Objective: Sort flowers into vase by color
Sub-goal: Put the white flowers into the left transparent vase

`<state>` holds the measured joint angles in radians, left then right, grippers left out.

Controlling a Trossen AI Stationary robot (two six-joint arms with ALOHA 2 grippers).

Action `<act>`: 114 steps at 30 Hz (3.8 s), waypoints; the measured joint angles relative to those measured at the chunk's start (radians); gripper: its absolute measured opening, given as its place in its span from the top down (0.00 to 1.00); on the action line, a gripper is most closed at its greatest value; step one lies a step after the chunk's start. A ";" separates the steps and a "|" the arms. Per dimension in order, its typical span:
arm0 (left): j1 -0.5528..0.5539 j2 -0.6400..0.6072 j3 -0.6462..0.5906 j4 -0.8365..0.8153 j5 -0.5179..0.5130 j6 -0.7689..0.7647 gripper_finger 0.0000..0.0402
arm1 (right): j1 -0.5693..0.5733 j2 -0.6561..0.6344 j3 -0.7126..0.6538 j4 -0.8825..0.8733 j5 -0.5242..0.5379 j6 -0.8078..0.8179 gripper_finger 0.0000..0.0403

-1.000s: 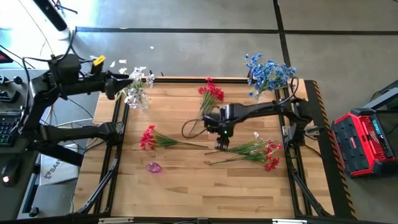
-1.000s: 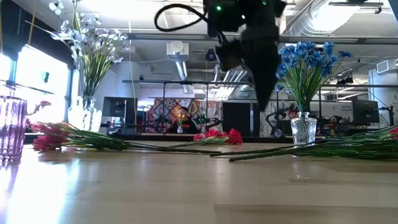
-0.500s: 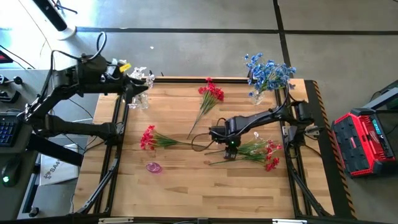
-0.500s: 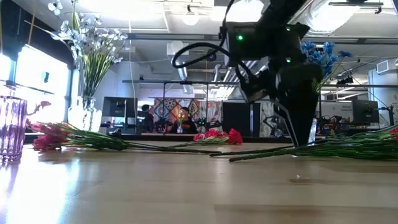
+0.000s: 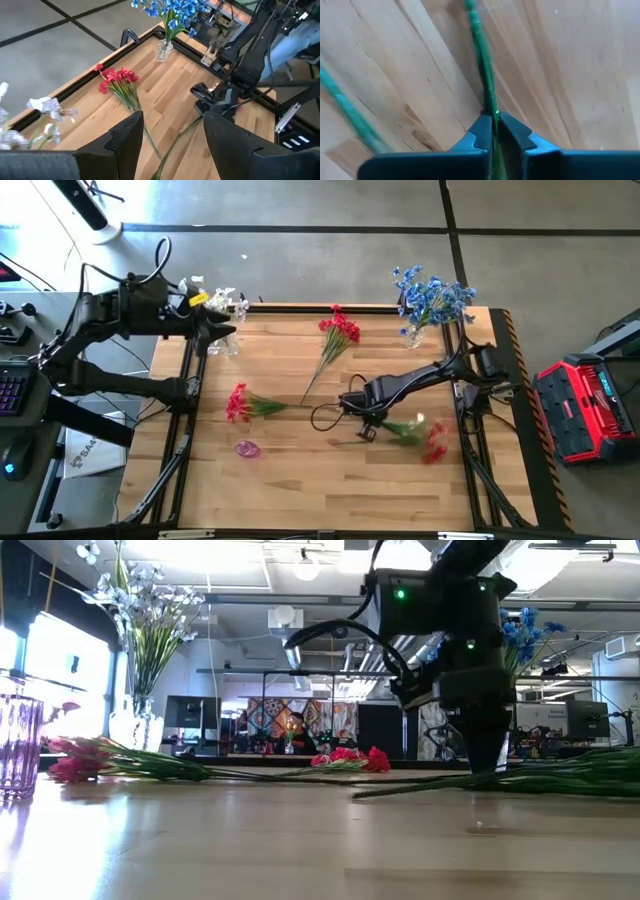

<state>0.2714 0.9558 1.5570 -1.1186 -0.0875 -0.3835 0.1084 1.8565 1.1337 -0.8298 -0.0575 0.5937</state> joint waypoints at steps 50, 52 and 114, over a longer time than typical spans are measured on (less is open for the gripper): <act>-0.151 0.260 0.055 0.083 0.261 -0.045 0.52 | 0.095 0.001 0.778 0.160 0.924 -1.755 1.00; -0.152 0.277 0.055 0.104 0.259 -0.063 0.52 | 0.094 0.001 0.778 0.217 0.929 -1.845 1.00; -0.216 0.256 0.055 0.284 -0.124 0.281 1.00 | -0.117 -0.124 0.777 0.639 0.206 -0.303 0.60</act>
<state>0.0553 1.2118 1.6115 -0.8350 -0.2119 -0.1028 -0.0086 1.7321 1.9110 -0.1911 0.1485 0.2905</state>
